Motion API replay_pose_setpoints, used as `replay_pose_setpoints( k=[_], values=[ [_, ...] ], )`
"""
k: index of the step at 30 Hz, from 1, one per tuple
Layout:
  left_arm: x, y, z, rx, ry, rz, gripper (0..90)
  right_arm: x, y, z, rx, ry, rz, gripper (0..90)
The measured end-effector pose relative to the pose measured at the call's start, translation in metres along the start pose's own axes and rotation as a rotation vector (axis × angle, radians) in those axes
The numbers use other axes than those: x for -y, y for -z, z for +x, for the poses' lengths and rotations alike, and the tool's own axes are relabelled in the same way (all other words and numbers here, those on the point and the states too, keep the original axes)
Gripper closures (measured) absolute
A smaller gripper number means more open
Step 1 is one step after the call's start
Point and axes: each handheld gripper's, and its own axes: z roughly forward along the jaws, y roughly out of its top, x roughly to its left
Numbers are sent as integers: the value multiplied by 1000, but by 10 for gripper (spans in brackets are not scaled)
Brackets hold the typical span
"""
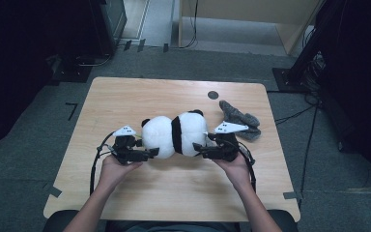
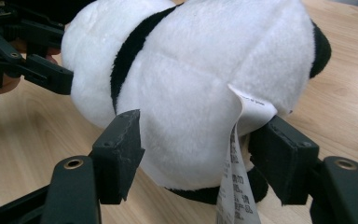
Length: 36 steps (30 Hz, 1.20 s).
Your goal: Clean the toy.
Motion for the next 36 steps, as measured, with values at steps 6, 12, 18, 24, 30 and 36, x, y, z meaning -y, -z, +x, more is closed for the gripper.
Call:
replay_pose_setpoints(
  k=[6, 12, 18, 24, 30, 36],
  values=[
    [1, -3, 10, -2, 51, -13, 266, 1, -7, -2, 35, 35, 9, 367],
    [2, -1, 8, -37, 9, -55, 270, 2, -1, -7, 57, 41, -13, 371],
    [3, -2, 6, -48, -14, -63, 289, 4, 3, -14, 73, 33, -23, 370],
    [2, -1, 8, -51, -15, -67, 288, 3, 6, -18, 94, 43, -31, 387],
    [2, -1, 8, -52, -18, -67, 288, 4, 15, -27, 129, 29, -57, 384],
    [3, 0, 8, -53, -23, -65, 288, 6, 24, -41, 179, 9, -86, 385]
  ],
)
